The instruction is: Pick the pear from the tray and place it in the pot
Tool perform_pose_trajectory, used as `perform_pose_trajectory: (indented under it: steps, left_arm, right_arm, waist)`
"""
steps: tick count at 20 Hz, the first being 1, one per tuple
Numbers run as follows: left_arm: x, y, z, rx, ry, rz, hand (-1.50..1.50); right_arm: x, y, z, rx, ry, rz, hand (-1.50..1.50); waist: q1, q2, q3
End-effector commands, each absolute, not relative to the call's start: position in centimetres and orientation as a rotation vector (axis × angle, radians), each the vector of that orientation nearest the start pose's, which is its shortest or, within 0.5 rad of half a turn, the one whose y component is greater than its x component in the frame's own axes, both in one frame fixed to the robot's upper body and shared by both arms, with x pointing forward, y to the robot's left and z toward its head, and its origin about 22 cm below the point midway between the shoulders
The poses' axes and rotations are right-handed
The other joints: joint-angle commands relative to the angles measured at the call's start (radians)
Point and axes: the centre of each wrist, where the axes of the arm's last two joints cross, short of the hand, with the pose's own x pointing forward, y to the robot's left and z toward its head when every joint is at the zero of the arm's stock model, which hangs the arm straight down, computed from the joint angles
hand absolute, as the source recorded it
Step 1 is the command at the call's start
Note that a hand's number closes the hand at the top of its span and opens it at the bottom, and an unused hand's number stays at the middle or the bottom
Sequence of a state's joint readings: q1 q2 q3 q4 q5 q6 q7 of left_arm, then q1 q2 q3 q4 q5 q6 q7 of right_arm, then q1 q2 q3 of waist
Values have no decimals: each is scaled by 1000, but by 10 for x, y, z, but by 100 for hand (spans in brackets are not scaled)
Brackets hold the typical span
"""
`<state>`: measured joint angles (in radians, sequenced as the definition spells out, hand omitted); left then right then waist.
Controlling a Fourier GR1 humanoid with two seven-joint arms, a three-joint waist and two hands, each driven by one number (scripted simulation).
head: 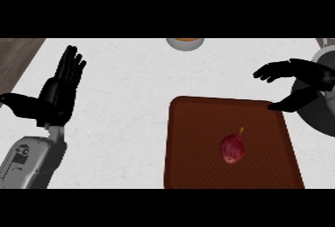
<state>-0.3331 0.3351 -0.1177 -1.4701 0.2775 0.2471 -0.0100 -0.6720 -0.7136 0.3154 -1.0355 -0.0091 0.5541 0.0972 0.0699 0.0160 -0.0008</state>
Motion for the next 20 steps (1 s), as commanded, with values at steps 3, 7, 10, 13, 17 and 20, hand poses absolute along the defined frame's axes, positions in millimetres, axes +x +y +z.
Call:
perform_pose_trajectory:
  steps: [3,7,10,13,17,20]
  left_arm:
    - [310,252,76,73,-1782,11,0]
    - [310,261,80,77,-1767,21,0]
    - [308,257,88,63,-1761,17,0]
    - [310,247,76,85,-1773,35,0]
    - [305,273,91,98,-1761,26,0]
    - [316,257,80,97,-1764,41,0]
  right_arm:
    - [406,-311,152,-84,-1110,1356,-150]
    - [416,-272,168,-138,-946,1548,-150]
    - [425,-247,166,-126,-816,1642,-150]
    - [433,-207,170,-114,-722,1743,-150]
    - [432,-183,145,-120,-654,1777,-150]
    - [428,-163,110,-130,-582,1800,-150]
  waist:
    - [-24,-5,2]
    - [-31,-11,0]
    - [-28,-11,0]
    - [-37,-10,0]
    - [-46,-13,1]
    - [-53,-10,1]
